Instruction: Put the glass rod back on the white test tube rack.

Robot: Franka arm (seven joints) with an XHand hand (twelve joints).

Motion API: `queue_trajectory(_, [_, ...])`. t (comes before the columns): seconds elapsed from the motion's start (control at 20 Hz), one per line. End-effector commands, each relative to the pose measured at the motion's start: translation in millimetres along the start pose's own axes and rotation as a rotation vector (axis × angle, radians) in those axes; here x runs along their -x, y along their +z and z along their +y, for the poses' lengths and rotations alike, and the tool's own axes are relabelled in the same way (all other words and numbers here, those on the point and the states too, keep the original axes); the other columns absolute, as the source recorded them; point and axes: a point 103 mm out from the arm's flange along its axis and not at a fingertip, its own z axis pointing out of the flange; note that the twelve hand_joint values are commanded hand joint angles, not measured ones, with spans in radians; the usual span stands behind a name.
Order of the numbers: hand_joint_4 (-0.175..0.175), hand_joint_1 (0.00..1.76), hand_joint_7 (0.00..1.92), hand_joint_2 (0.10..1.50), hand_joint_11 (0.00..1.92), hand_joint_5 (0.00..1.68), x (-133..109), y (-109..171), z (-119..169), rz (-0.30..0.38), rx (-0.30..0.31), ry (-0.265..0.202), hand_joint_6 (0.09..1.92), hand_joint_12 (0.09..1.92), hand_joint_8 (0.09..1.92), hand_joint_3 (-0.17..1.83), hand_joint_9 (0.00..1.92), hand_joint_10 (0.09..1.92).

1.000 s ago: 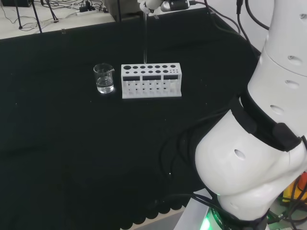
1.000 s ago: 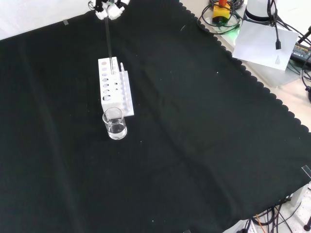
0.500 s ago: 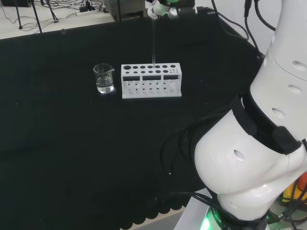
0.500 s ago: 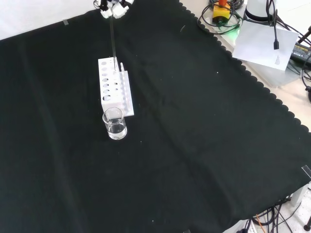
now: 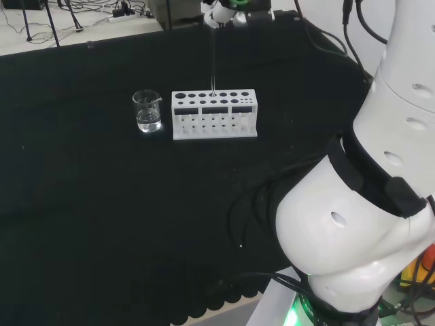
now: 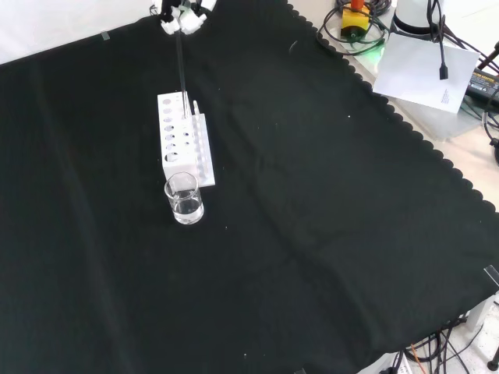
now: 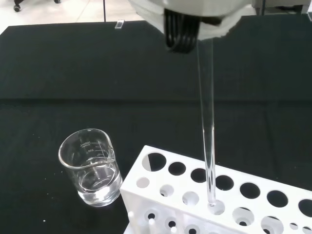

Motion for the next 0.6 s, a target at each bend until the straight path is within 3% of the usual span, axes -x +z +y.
queue_trajectory(0.05, [-0.175, 1.31, 1.21, 0.75, 1.65, 1.14, -1, 4, 6, 0.002, -0.008, -0.002, 0.58, 0.78, 1.04, 0.58, 1.65, 0.85])
queue_trajectory(0.6, [-0.175, 1.31, 1.21, 0.75, 1.65, 1.15, 10, 18, 12, 0.016, -0.024, 0.005, 0.57, 0.78, 1.04, 0.58, 1.65, 0.85])
